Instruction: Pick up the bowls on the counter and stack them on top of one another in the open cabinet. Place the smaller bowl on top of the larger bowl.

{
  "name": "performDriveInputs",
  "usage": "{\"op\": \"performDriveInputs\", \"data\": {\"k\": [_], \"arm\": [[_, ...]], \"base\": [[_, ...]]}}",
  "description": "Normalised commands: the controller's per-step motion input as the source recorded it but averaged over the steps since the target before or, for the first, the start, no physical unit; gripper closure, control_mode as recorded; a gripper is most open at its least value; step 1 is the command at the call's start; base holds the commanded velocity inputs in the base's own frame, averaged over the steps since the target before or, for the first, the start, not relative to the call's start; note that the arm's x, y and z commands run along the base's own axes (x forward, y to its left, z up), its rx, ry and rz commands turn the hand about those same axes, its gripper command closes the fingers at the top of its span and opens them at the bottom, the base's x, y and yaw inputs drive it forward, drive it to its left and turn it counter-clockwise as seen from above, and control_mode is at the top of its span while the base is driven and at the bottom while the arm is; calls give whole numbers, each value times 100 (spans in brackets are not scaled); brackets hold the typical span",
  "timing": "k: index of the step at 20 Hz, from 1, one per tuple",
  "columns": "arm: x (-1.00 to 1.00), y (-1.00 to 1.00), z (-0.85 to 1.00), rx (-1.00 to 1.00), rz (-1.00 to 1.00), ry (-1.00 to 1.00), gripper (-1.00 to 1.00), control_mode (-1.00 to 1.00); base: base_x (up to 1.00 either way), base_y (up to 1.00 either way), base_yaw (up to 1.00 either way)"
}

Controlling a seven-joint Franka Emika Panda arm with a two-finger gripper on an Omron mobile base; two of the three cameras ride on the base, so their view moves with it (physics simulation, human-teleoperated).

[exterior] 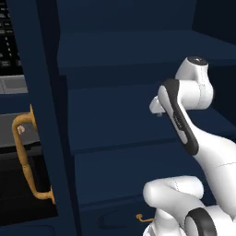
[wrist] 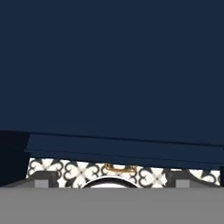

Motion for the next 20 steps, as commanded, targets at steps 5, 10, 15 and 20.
{"op": "performDriveInputs", "data": {"k": [5, 10, 15, 20], "arm": [[-3, 0, 0, 0, 0, 0, -100, 100], [0, 0, 0, 0, 0, 0, -100, 100], [0, 0, 0, 0, 0, 0, -100, 100], [0, 0, 0, 0, 0, 0, -100, 100]], "base": [[-68, -2, 8], [-100, 0, 29], [-100, 0, 56], [-66, 0, 83]]}}
